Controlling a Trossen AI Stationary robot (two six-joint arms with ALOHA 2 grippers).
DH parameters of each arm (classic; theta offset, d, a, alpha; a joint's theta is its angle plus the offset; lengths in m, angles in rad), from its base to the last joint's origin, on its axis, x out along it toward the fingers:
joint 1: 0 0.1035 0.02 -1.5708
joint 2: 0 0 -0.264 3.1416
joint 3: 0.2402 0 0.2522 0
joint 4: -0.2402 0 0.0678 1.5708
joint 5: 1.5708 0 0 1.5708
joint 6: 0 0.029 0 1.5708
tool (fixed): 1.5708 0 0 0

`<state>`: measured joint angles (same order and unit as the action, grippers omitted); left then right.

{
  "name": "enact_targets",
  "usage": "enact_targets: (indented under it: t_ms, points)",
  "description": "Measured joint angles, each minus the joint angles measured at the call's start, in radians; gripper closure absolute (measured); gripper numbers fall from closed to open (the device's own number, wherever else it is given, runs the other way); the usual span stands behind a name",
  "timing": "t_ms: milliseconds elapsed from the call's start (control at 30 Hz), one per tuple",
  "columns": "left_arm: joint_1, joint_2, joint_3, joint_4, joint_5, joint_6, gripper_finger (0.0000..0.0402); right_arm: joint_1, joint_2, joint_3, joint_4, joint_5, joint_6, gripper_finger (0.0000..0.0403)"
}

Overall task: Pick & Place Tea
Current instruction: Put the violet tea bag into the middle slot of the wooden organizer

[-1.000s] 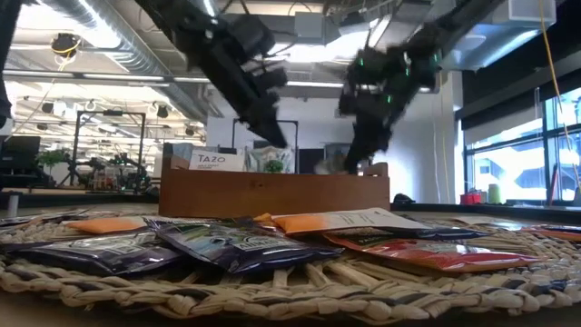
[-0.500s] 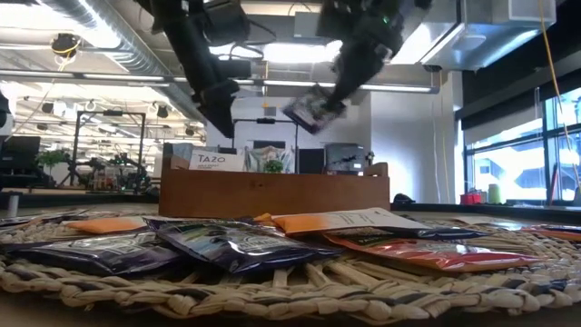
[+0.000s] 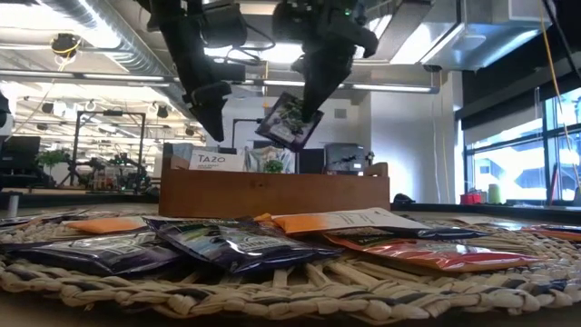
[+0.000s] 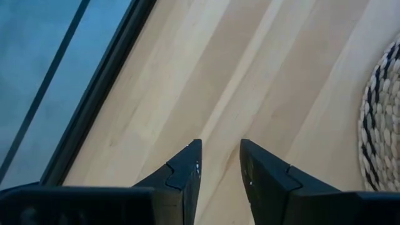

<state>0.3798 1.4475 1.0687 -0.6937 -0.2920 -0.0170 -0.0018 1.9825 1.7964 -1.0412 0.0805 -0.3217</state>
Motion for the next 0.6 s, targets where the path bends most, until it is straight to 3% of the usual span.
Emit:
enact_targets:
  t_ms: [267, 600]
  points:
    - [0.0, 0.0, 0.0, 0.001, -0.002, 0.002, 0.0293, 0.02, 0.108, 0.069, -0.047, -0.002, -0.012, 0.0391]
    - [0.0, 0.0, 0.0, 0.017, -0.002, 0.004, 0.0297, 0.02, 0.141, 0.069, -0.041, -0.002, -0.017, 0.0391]
